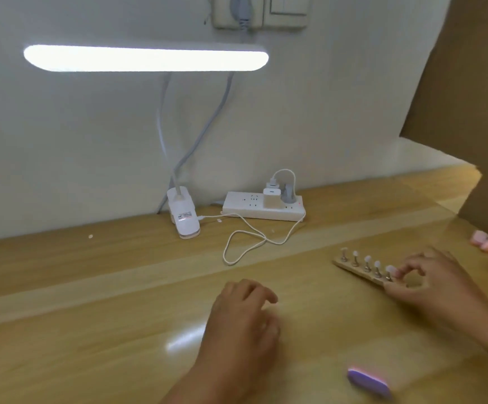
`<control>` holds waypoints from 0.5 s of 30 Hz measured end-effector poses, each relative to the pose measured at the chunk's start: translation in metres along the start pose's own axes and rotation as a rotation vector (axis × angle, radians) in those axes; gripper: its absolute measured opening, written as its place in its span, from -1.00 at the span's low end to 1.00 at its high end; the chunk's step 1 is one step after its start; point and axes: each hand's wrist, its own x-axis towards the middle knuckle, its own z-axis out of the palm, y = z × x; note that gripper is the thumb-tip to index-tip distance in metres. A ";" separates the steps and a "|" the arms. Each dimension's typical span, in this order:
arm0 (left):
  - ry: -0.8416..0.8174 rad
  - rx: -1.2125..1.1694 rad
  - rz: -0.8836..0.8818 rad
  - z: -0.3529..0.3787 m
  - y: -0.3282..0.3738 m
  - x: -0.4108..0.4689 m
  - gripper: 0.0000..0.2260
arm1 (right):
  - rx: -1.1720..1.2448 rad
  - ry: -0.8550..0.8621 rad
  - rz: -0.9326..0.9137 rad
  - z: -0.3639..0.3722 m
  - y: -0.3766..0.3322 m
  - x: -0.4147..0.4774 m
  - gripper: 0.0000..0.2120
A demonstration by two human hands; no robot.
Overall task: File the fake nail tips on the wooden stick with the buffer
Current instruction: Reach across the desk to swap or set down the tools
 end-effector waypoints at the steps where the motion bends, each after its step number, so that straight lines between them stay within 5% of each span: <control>1: -0.023 0.014 0.037 0.017 0.012 0.019 -0.72 | -0.025 0.006 0.006 0.005 0.008 -0.005 -0.79; 5: -0.171 0.192 0.166 0.087 0.071 0.085 -0.71 | -0.092 0.071 -0.012 0.018 0.024 -0.008 -0.76; 12: -0.254 0.231 0.144 0.134 0.104 0.149 -0.70 | -0.436 0.182 0.242 -0.005 0.061 0.108 -0.62; 15: -0.324 0.159 0.132 0.131 0.098 0.167 -0.70 | -0.336 0.247 0.328 -0.006 0.069 0.153 -0.65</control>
